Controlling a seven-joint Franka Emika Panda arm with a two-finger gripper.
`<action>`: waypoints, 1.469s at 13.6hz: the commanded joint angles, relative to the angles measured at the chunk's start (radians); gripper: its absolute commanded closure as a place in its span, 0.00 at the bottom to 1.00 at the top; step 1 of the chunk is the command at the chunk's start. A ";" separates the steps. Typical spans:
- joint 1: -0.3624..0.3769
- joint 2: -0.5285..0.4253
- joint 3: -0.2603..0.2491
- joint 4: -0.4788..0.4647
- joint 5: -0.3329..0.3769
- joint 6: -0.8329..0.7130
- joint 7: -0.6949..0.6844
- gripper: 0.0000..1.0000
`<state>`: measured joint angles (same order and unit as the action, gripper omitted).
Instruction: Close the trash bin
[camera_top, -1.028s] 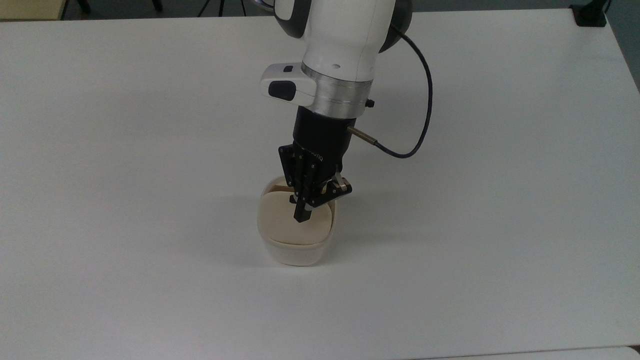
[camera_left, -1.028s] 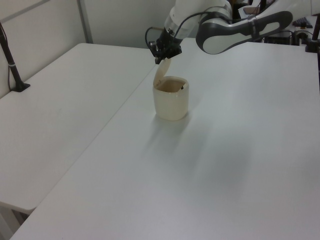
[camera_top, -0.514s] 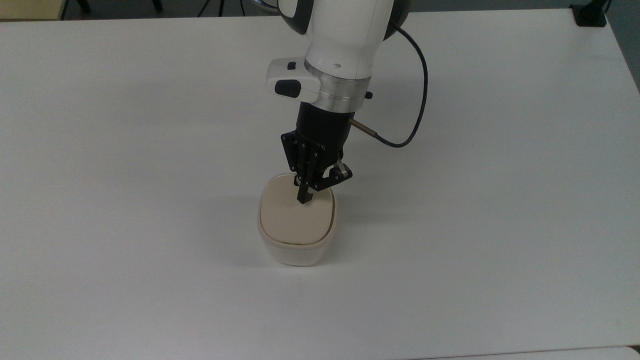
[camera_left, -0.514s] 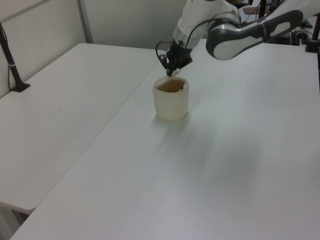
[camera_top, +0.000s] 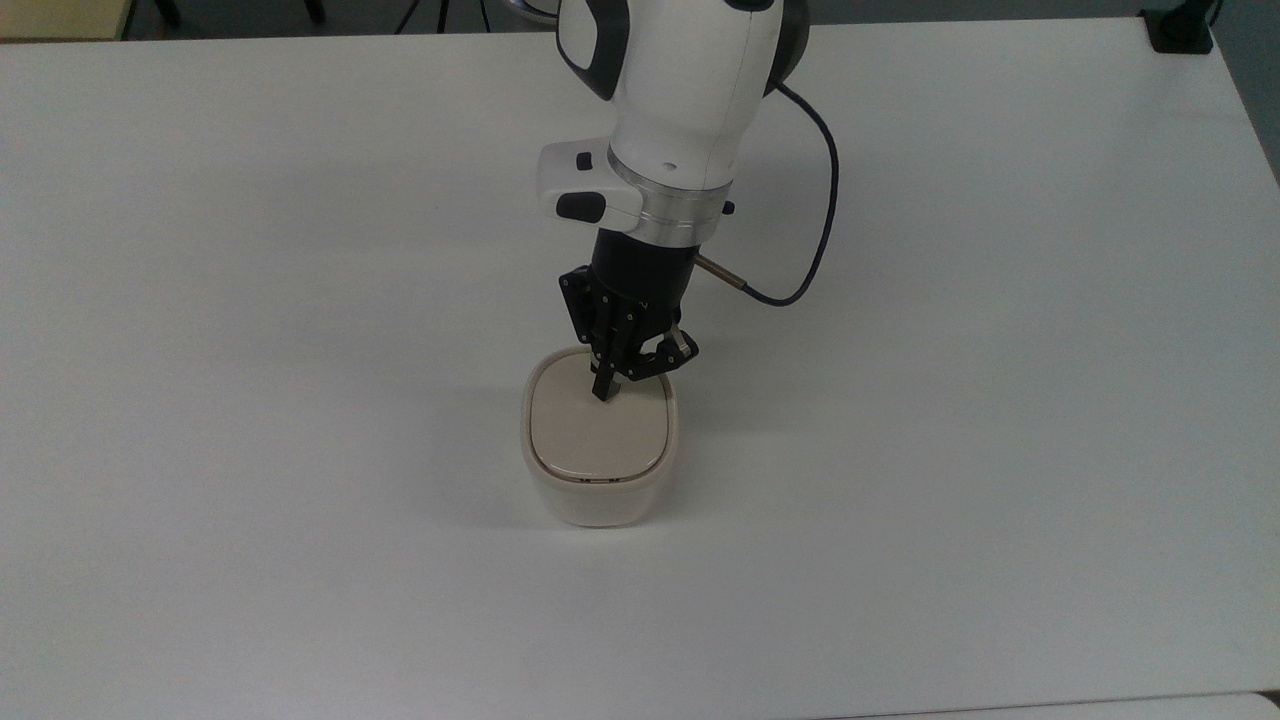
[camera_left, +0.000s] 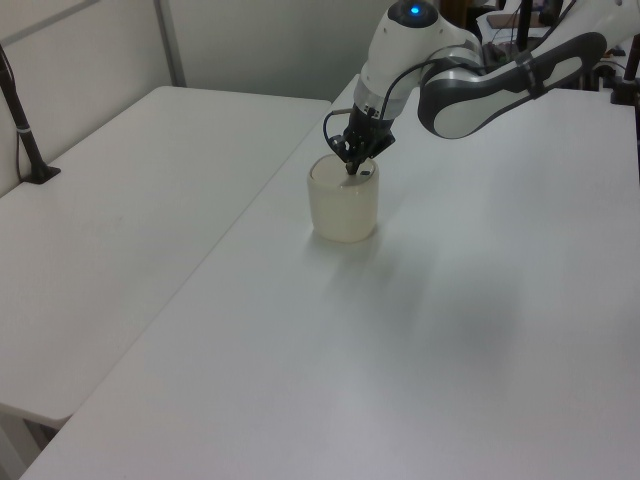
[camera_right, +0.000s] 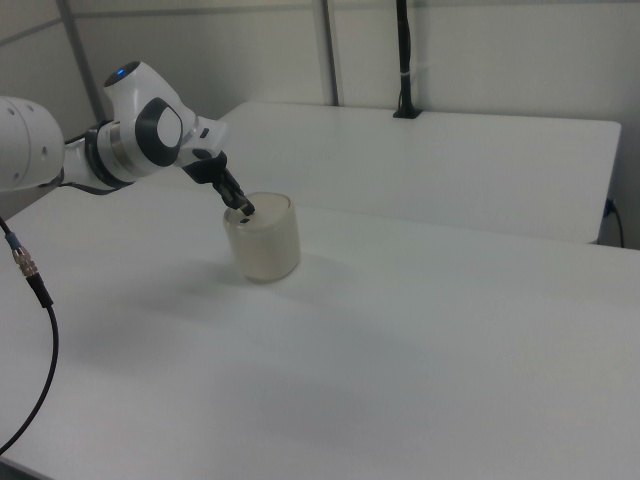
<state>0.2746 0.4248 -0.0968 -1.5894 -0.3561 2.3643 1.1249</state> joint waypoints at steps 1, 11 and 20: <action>-0.023 -0.040 0.023 -0.077 -0.009 -0.014 -0.011 1.00; -0.110 -0.404 0.022 -0.116 0.274 -0.410 -0.373 1.00; -0.228 -0.537 0.086 -0.130 0.318 -0.652 -0.769 0.00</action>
<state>0.1451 -0.0805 -0.0793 -1.6910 -0.0843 1.7252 0.5975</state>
